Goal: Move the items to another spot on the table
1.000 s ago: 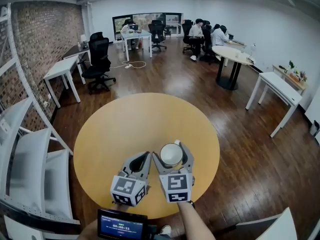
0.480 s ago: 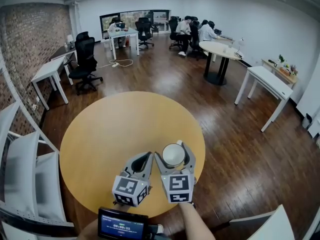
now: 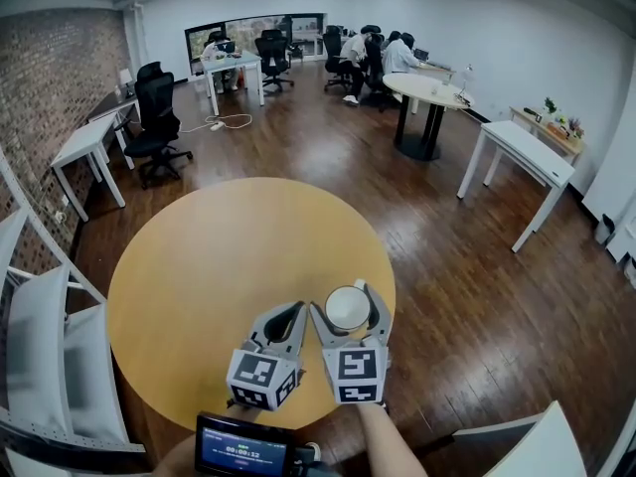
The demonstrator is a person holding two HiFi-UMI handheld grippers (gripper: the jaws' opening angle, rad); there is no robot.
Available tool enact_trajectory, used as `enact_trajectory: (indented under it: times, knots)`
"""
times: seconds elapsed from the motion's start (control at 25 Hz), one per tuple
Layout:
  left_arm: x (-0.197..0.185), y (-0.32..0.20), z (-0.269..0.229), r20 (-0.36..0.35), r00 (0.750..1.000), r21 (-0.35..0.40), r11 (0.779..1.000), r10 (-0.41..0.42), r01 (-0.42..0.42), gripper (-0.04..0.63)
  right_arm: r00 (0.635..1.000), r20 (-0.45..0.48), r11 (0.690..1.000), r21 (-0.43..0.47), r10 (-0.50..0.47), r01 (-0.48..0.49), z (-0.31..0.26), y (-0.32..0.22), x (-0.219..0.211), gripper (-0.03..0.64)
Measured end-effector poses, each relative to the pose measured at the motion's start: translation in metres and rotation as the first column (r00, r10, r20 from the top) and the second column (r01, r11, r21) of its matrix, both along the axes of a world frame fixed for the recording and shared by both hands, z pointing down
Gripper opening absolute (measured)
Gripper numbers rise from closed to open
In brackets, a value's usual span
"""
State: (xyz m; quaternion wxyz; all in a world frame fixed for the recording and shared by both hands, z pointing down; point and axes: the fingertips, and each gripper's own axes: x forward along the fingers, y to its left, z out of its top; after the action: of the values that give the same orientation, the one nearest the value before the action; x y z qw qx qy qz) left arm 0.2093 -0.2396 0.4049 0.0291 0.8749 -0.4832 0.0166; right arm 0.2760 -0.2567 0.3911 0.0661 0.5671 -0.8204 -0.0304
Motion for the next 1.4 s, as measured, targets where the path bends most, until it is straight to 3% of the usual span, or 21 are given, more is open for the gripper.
enact_trajectory:
  times: [0.24, 0.52, 1.4]
  knots:
    - [0.019, -0.007, 0.008, 0.006, 1.000, -0.006, 1.000, 0.006, -0.006, 0.005, 1.000, 0.027, 1.000, 0.009, 0.012, -0.012, 0.009, -0.006, 0.020, 0.402]
    - [0.033, -0.015, 0.040, 0.015, 1.000, -0.058, 0.998, 0.005, -0.004, 0.005, 0.999, 0.035, 0.999, -0.045, 0.025, -0.023, 0.053, -0.013, 0.033, 0.402]
    - [0.032, -0.044, 0.138, 0.090, 0.996, -0.202, 0.979, 0.003, 0.015, 0.005, 0.995, 0.069, 0.979, -0.193, 0.078, -0.063, 0.186, -0.047, 0.057, 0.403]
